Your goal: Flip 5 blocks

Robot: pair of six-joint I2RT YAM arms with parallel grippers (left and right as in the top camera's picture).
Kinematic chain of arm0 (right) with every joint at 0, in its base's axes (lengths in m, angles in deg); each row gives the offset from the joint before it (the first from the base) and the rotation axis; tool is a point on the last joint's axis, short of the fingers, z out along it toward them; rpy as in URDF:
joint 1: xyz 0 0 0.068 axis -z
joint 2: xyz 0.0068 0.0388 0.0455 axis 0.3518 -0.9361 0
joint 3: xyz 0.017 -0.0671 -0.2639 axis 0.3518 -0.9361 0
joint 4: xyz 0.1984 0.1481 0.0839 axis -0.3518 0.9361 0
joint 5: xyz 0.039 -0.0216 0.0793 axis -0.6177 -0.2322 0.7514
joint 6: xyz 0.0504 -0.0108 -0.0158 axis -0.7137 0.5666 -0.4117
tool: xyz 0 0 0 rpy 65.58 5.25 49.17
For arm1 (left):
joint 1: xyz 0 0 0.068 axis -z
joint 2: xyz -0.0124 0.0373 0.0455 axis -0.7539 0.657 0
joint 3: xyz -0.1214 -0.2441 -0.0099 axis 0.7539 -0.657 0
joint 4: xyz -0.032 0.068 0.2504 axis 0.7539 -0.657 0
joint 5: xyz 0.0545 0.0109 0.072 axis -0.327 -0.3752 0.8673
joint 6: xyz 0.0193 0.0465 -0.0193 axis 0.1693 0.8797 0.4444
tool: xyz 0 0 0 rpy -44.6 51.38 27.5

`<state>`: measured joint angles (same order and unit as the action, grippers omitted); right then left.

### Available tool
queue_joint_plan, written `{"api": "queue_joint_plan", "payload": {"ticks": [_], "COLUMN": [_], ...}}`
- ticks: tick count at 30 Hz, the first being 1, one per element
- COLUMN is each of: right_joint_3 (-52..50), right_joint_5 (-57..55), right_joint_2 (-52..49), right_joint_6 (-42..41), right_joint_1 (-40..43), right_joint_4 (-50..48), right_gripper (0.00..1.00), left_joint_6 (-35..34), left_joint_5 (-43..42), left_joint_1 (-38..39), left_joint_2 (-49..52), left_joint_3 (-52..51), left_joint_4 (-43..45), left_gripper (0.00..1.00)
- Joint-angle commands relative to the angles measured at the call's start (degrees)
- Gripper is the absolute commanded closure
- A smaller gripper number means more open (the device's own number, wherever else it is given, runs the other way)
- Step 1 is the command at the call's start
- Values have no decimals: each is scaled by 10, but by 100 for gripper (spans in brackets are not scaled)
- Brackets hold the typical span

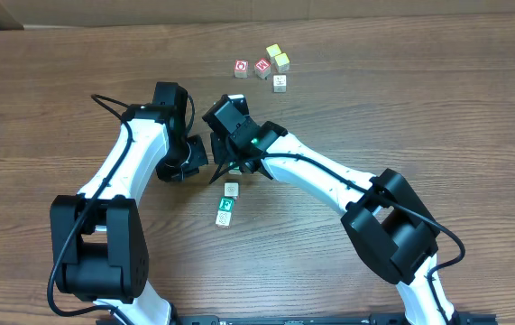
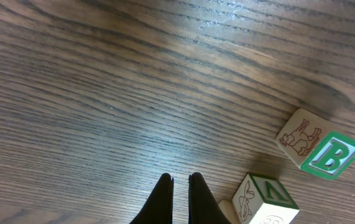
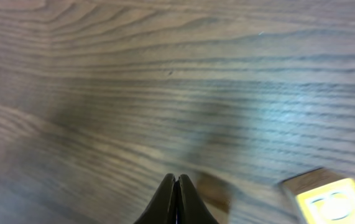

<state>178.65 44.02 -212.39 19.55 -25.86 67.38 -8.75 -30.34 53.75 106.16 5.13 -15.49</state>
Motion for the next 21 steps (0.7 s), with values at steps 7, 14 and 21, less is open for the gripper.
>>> {"api": "queue_joint_plan", "payload": {"ticks": [7,14,21], "right_joint_3": [-33,-56,-59], "right_joint_5": [-14,13,59], "right_joint_2": [-6,-7,-8], "right_joint_6": [-30,-30,-30], "right_joint_1": [4,4,3], "right_joint_4": [3,-9,-10], "right_gripper": [96,96,96], "left_joint_6": [8,8,8], "left_joint_5": [3,-5,-27], "left_joint_1": [5,6,6], "left_joint_2": [-5,-5,-5], "left_joint_3": [-19,-65,-68], "left_joint_4": [-20,2,11], "left_gripper": [96,96,96]}}
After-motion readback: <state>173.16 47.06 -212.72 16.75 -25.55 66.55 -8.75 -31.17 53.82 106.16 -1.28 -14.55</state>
